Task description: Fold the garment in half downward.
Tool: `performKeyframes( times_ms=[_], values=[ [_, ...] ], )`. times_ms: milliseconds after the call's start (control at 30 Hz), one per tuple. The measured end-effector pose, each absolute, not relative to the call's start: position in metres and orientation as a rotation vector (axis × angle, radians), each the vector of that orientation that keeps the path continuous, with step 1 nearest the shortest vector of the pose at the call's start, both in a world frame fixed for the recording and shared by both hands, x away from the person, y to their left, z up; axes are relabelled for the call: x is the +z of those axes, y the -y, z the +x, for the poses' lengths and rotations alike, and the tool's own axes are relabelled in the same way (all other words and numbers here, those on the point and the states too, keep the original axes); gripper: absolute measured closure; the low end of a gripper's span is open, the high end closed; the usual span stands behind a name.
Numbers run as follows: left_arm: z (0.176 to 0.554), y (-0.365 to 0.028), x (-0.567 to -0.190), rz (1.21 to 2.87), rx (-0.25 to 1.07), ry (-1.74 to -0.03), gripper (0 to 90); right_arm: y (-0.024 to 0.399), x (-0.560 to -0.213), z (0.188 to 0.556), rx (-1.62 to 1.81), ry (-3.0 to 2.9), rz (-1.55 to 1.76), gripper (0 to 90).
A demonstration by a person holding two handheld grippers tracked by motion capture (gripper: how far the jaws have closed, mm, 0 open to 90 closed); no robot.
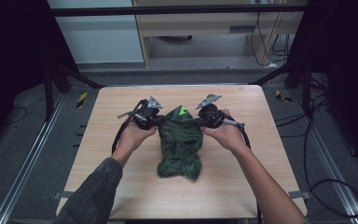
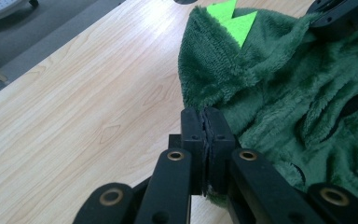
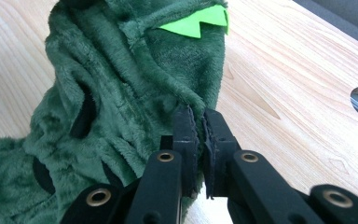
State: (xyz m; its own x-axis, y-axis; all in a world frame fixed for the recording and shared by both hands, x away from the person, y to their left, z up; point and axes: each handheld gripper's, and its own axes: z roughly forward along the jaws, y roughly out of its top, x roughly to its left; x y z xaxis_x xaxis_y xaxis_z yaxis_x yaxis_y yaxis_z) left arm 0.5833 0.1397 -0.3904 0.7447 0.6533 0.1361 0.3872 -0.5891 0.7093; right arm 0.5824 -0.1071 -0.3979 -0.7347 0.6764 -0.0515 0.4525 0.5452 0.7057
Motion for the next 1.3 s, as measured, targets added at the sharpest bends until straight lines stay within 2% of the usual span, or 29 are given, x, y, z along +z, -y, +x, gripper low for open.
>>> performKeyframes(
  times_ms=[1300],
  values=[
    [0.497, -0.145, -0.437, 2.208, 0.443, -0.69, 88.4, 0.114, -0.437, 0.506, 1.042, -2.491, 0.805, 83.6]
  ],
)
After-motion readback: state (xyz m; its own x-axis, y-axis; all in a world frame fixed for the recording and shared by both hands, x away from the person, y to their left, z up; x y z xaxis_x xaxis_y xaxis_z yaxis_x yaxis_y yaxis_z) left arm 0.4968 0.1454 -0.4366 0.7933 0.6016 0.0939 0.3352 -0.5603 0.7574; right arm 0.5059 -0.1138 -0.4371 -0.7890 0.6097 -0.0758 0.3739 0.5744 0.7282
